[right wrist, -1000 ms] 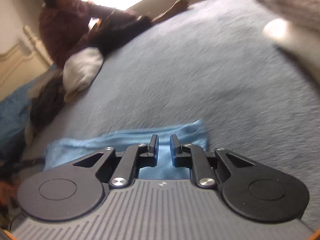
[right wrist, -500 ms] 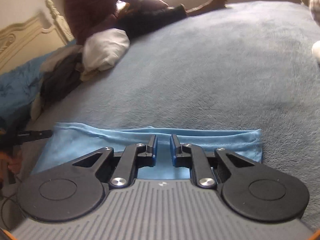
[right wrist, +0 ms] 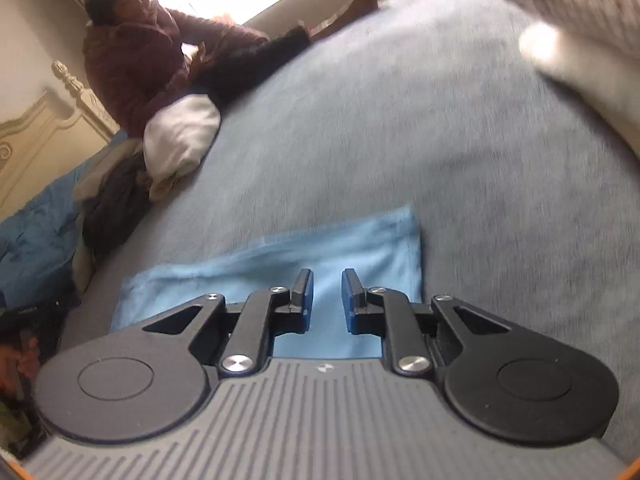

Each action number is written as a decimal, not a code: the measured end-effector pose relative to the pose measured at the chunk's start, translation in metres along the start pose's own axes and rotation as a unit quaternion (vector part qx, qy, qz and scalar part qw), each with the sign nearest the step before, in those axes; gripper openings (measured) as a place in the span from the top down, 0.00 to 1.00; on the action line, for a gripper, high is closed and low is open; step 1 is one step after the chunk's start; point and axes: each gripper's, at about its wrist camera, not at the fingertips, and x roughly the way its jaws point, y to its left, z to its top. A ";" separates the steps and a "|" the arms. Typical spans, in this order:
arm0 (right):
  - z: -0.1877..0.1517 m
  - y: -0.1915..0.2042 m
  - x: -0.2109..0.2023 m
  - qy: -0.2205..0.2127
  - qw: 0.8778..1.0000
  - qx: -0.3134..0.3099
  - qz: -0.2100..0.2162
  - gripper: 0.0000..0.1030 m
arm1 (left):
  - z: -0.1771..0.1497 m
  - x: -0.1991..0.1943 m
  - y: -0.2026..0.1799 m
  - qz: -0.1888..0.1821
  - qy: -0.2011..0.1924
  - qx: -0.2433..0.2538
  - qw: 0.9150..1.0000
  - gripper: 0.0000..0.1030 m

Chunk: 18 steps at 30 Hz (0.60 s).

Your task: Fold clothes

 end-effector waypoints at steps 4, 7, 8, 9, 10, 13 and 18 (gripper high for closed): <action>-0.016 -0.033 -0.007 0.012 0.999 0.033 -0.038 0.94 | -0.015 -0.004 -0.014 0.000 0.043 0.053 0.998 0.58; -0.019 -0.028 -0.035 -0.018 0.998 0.011 -0.058 0.88 | -0.027 -0.020 -0.015 -0.019 0.053 0.058 0.997 0.58; -0.021 -0.024 -0.044 -0.026 0.997 -0.004 -0.067 0.88 | -0.031 -0.026 -0.016 -0.027 0.056 0.061 0.996 0.58; -0.024 -0.018 -0.050 -0.024 0.998 -0.018 -0.064 0.87 | -0.035 -0.031 -0.017 -0.034 0.060 0.064 0.996 0.58; -0.028 -0.011 -0.054 -0.010 0.998 -0.031 -0.049 0.87 | -0.040 -0.036 -0.018 -0.042 0.064 0.068 0.995 0.58; -0.050 0.009 -0.059 0.042 0.994 -0.093 -0.024 0.87 | -0.061 -0.034 -0.034 -0.068 0.090 0.099 0.989 0.58; -0.083 0.010 -0.067 0.110 0.981 -0.152 -0.055 0.88 | -0.097 -0.029 -0.039 -0.075 0.126 0.112 0.983 0.58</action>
